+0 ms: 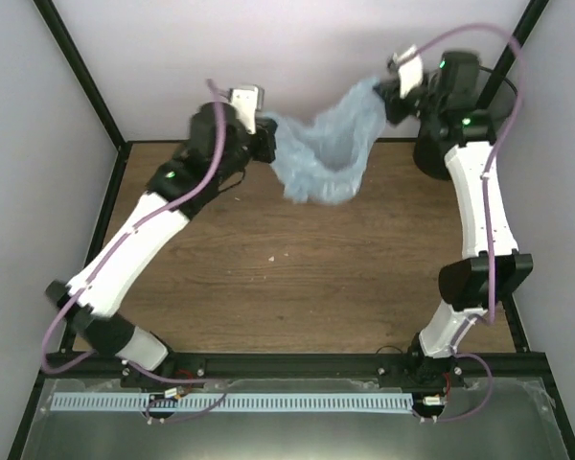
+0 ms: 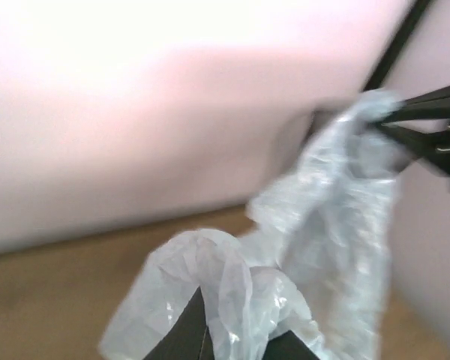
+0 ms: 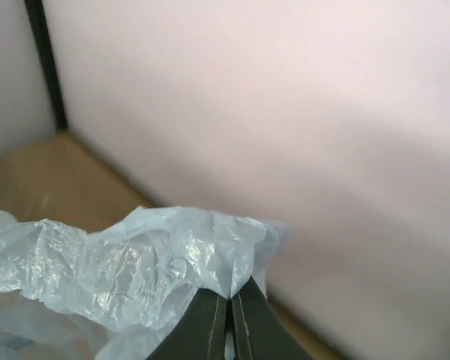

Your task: Put the trash bags into the trash bin

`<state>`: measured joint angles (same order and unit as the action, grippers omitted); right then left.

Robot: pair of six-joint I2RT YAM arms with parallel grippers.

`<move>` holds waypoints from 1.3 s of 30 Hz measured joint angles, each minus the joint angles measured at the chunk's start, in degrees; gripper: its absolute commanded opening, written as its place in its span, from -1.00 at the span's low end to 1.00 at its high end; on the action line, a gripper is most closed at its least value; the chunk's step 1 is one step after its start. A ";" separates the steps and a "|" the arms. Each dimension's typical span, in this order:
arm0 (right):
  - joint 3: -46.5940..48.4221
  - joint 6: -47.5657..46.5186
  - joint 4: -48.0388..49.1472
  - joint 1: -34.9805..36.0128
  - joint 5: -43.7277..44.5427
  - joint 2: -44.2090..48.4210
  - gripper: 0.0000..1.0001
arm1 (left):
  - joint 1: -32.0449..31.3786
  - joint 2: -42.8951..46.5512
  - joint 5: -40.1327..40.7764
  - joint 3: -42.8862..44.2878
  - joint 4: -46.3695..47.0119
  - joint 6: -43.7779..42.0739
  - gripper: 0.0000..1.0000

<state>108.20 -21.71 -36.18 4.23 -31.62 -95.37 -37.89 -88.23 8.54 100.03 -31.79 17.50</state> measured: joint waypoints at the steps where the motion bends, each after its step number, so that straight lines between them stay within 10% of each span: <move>1: 8.98 0.46 -0.98 -0.04 0.24 -3.06 -0.99 | -0.02 1.31 -1.40 2.01 2.80 -1.77 -0.90; 5: 20.13 3.37 5.35 -0.46 -2.78 2.16 -0.99 | -6.51 14.43 -3.76 1.07 14.99 -10.25 -0.92; 12: -33.92 -0.11 32.87 1.42 -8.13 47.21 -0.99 | -10.84 25.79 9.11 -10.82 23.37 -14.82 -0.92; 20: -63.12 -13.27 8.39 0.94 -0.46 20.81 -0.99 | -16.46 3.87 9.84 -45.42 -0.70 -7.52 -0.92; 23: -62.64 -16.33 -5.64 1.09 -6.86 33.31 -0.99 | -18.95 16.00 7.58 -44.41 -7.58 -6.03 -0.92; 29: -42.23 -12.24 -4.13 1.16 -18.82 49.57 -0.99 | -18.49 34.34 11.13 -26.34 -1.29 -4.28 -0.92; 39: -43.58 -1.31 2.32 1.20 -19.82 36.41 -0.99 | -12.37 21.84 8.11 -28.04 -6.91 2.34 -0.92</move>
<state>64.62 -23.03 -33.87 5.43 -51.44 -58.96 -50.26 -66.39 16.64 71.99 -38.70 19.84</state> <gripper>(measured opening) 0.010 0.040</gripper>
